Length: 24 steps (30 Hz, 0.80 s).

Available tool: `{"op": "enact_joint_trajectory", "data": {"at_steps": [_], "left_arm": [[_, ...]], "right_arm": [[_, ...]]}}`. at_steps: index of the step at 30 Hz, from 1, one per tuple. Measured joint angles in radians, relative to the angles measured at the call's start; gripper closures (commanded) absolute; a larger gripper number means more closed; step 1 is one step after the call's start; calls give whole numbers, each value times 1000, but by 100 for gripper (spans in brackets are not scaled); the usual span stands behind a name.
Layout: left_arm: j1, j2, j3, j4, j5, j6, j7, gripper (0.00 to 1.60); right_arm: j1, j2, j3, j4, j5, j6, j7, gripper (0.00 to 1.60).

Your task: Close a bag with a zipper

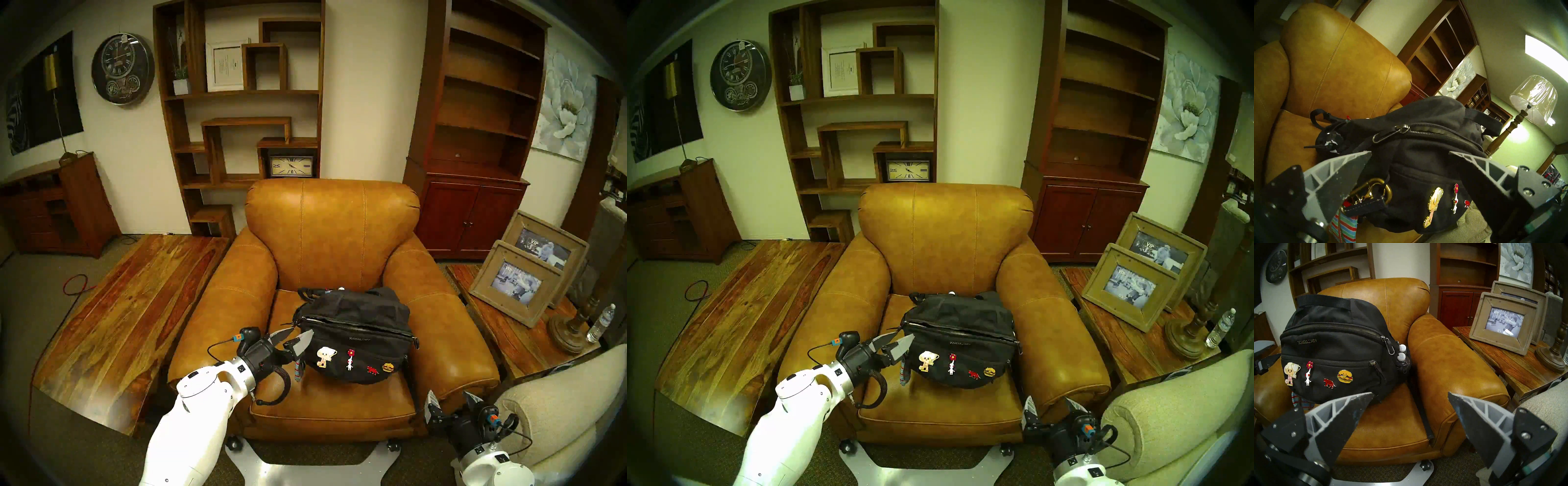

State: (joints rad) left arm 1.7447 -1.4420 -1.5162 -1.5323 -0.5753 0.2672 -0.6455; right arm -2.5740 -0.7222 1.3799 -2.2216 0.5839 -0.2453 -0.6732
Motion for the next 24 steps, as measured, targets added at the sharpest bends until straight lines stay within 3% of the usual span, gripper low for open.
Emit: {"op": "enact_joint_trajectory", "data": {"at_steps": [13,24], "left_arm": [[-53,-16,43,54,9,-7,20,0],[-36,-14,46,33,2,-4,13,0]], "right_arm": [[0,0,0,0,0,0,0,0],[0,1,0,0,0,0,-1,0]]}}
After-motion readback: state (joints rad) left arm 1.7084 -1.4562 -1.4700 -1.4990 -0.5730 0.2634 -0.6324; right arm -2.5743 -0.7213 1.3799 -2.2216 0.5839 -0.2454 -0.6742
